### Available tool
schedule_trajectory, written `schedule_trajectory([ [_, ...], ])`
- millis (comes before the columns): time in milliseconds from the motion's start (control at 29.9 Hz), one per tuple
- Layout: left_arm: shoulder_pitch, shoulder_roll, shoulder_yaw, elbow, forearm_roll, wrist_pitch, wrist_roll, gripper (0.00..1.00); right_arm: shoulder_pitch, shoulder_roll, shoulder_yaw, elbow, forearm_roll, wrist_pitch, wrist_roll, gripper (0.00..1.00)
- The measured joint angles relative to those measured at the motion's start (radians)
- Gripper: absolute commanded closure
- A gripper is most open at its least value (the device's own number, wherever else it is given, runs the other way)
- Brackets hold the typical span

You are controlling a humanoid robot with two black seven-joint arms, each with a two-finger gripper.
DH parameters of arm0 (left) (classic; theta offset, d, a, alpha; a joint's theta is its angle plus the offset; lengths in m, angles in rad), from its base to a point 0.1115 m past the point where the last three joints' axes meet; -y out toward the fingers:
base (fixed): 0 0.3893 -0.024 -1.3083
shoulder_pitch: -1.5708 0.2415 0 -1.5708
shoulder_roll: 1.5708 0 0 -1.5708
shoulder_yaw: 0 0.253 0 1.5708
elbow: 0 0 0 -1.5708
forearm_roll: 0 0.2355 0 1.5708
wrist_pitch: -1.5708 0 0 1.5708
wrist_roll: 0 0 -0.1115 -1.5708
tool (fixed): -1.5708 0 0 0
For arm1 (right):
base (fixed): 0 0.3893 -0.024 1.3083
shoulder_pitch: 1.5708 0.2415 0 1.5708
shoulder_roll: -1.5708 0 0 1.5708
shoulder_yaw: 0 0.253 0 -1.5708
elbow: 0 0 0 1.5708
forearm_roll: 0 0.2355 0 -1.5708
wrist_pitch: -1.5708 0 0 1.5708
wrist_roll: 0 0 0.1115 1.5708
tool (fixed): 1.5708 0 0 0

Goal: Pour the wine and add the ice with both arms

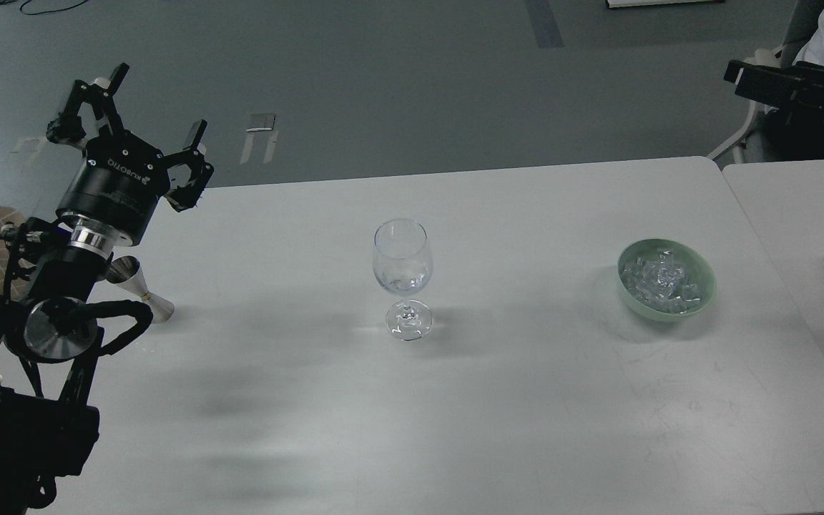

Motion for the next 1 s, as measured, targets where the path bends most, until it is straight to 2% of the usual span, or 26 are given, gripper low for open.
schedule_trajectory([
  [201,0.021,-0.014,-0.033,0.001,-0.002,-0.033,0.008,0.02,0.023,-0.079,-0.084,0.052,-0.023,0.0,0.002,0.0],
  [401,0.022,-0.019,-0.055,0.001,-0.004,-0.094,0.01,0.02,0.024,-0.085,-0.096,0.062,-0.025,0.0,0.002,0.02],
  [468,0.022,-0.021,-0.057,0.001,-0.004,-0.104,0.01,0.02,0.014,-0.072,-0.103,0.059,-0.026,-0.01,0.002,0.08],
  [501,0.022,-0.021,-0.058,0.001,-0.004,-0.106,0.01,0.02,0.01,-0.061,-0.105,0.058,-0.027,-0.018,0.001,0.18],
  [535,0.022,-0.021,-0.058,0.001,-0.004,-0.107,0.007,0.02,0.004,-0.047,-0.108,0.058,-0.026,-0.03,0.001,0.21],
  [669,0.023,-0.021,-0.057,0.0,-0.004,-0.108,0.004,0.02,-0.064,-0.025,-0.111,0.065,-0.026,-0.111,-0.004,0.21],
  [769,0.024,-0.02,-0.05,0.0,-0.003,-0.102,0.009,0.02,-0.102,-0.027,-0.12,0.093,-0.027,-0.126,-0.015,0.2],
  [903,0.029,-0.019,-0.041,-0.002,0.0,-0.1,0.012,0.02,-0.127,-0.042,-0.171,0.116,-0.028,-0.118,-0.038,0.14],
  [970,0.031,-0.019,-0.039,-0.002,0.004,-0.101,0.013,0.02,-0.132,-0.04,-0.196,0.127,-0.028,-0.116,-0.067,0.15],
  [1003,0.032,-0.019,-0.038,-0.002,0.006,-0.102,0.013,0.02,-0.136,-0.034,-0.205,0.133,-0.028,-0.116,-0.096,0.16],
])
